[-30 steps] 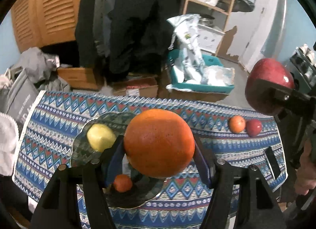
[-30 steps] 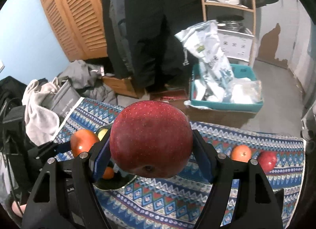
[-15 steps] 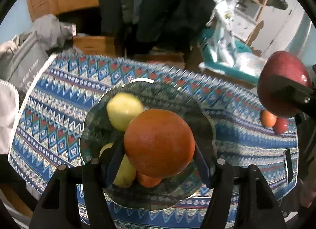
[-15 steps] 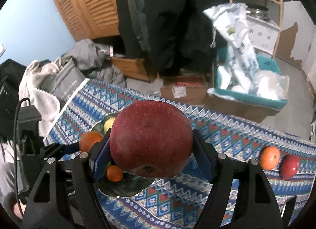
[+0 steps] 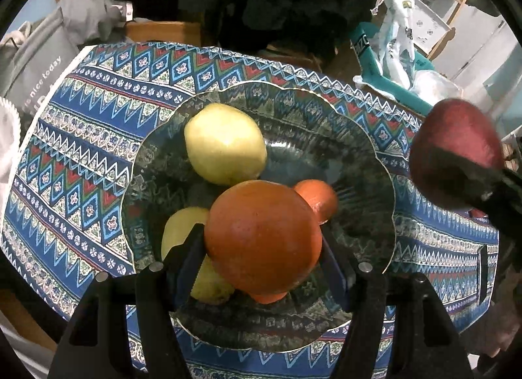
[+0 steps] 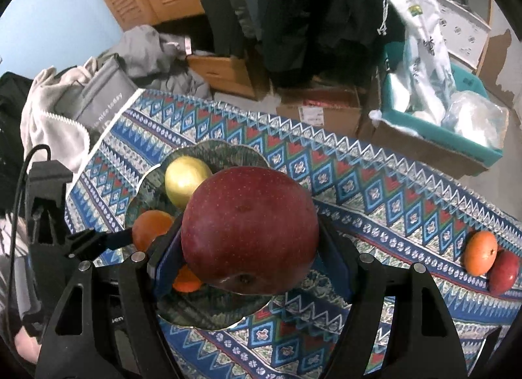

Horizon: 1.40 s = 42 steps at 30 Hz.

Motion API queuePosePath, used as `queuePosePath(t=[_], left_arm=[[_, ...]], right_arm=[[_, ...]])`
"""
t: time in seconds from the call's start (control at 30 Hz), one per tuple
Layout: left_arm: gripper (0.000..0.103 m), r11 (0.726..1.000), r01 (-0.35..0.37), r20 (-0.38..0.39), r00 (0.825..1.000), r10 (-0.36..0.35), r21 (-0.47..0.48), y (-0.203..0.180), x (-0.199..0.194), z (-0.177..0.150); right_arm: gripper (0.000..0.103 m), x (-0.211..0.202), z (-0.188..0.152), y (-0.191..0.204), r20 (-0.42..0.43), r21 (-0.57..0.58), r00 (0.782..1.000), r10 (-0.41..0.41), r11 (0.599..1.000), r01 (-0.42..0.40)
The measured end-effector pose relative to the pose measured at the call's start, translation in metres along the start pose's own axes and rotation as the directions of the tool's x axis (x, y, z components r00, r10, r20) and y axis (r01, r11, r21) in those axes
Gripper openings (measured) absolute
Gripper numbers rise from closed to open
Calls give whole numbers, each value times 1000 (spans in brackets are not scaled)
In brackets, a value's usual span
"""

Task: Organize fruits
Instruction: 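Carry the orange over the glass plate with the left tool while the right tool carries the apple, then open the left tool to set the orange on the plate while the right tool releases the apple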

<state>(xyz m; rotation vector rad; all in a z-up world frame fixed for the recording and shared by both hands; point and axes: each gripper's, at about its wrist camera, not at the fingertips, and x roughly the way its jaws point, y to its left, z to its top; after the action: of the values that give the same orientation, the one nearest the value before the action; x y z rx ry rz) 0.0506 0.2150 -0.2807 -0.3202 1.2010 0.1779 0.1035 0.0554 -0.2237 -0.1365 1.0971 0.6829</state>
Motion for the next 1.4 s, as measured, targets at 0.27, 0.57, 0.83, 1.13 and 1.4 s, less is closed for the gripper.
queuePosePath(t=[0.27,0.57,0.83,1.13,1.4], left_arm=[[69,1000,4,23,1000,-4,15,-3,-12,0],[70,999,-37,65,997,39,-23,16,-43,-5],[70,998,-48,85,995,50,-27,17,-55,-8],[70,999,-46,94,994,48,-23,13,-60,-8],[70,999,-32,139,990,36,-32,12,-76,-7]], right_arm=[[76,12,-3,1,-27,0,1000,-1,1000,1],[76,23,-8,4,-87,-16,996,-4,1000,2],[76,51,-26,14,-192,-75,980,-42,997,28],[80,49,-25,20,-189,-95,982,-26,995,9],[80,20,-11,16,-111,-77,991,-80,994,72]])
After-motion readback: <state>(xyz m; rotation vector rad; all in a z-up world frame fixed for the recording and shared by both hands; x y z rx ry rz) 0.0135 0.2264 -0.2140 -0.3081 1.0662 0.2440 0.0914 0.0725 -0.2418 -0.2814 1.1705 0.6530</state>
